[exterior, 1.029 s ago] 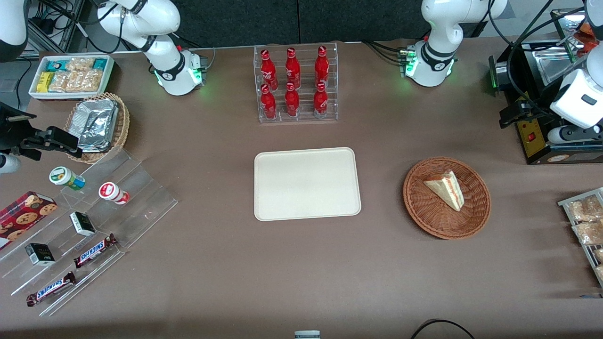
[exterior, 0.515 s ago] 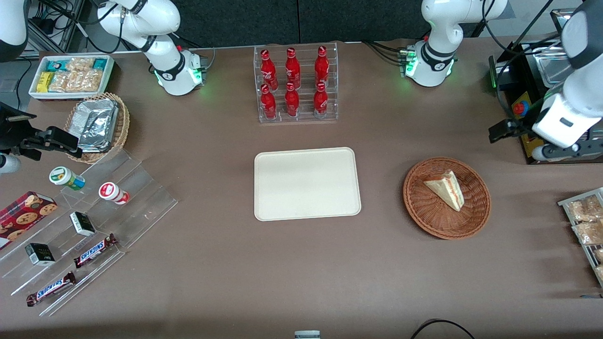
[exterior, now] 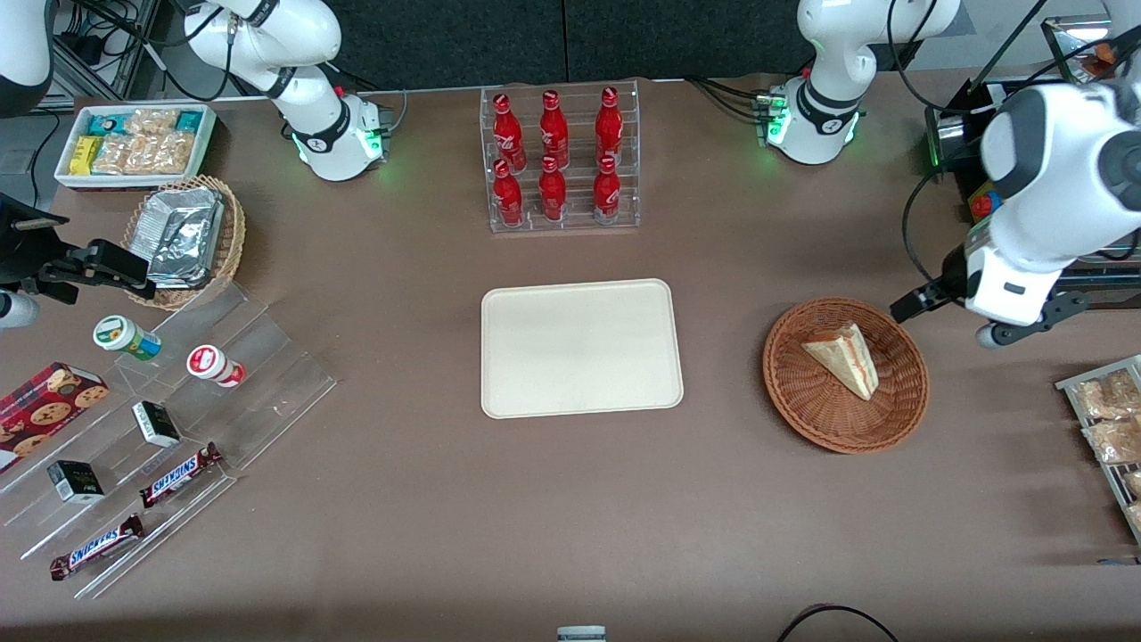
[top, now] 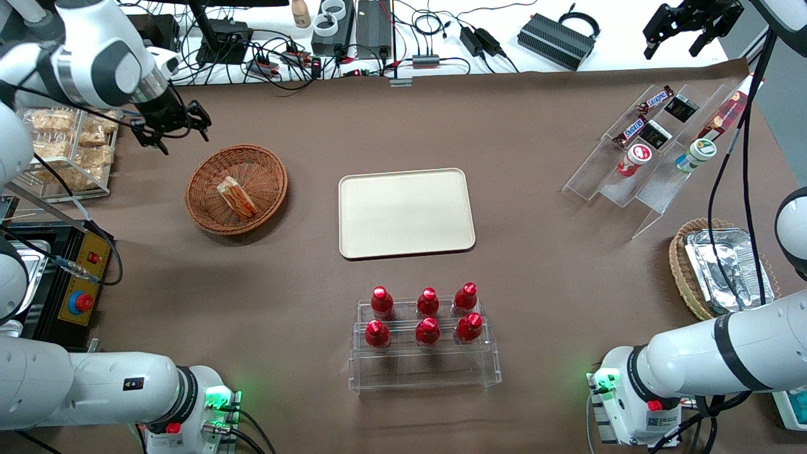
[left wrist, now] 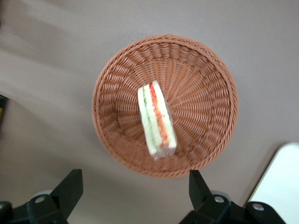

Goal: Place sandwich from basket to tray
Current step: 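Move the left gripper over the wicker basket above the sandwich, then lower the left gripper and grasp the wrapped sandwich by its edge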

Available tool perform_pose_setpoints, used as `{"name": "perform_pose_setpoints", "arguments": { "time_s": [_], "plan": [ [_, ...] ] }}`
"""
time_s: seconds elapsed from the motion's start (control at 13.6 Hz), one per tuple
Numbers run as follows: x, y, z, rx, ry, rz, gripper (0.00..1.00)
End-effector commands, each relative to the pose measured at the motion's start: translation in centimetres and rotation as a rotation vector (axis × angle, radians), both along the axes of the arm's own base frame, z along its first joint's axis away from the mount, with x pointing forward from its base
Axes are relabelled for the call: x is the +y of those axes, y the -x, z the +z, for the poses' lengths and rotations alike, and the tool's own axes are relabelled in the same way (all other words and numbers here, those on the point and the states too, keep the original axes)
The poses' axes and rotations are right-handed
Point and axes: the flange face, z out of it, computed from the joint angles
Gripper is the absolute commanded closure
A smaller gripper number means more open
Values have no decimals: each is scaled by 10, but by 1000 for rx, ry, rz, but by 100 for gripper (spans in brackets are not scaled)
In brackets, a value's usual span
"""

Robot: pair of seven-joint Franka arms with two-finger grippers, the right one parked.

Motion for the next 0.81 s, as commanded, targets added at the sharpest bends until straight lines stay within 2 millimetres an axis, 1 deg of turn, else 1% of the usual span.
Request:
{"name": "perform_pose_setpoints", "arguments": {
  "time_s": [0.0, 0.07, 0.29, 0.37, 0.44, 0.66, 0.74],
  "plan": [
    [-9, 0, -29, -39, -8, 132, 0],
    [-20, -3, -38, -41, -11, 174, 0],
    [-38, -8, -68, -38, -69, 265, 0],
    [-38, -7, -77, -34, -77, 276, 0],
    [-38, -3, -87, -30, -78, 273, 0],
    [-43, 4, -107, -35, -68, 252, 0],
    [-43, 6, -112, -26, -71, 245, 0]
  ]
}}
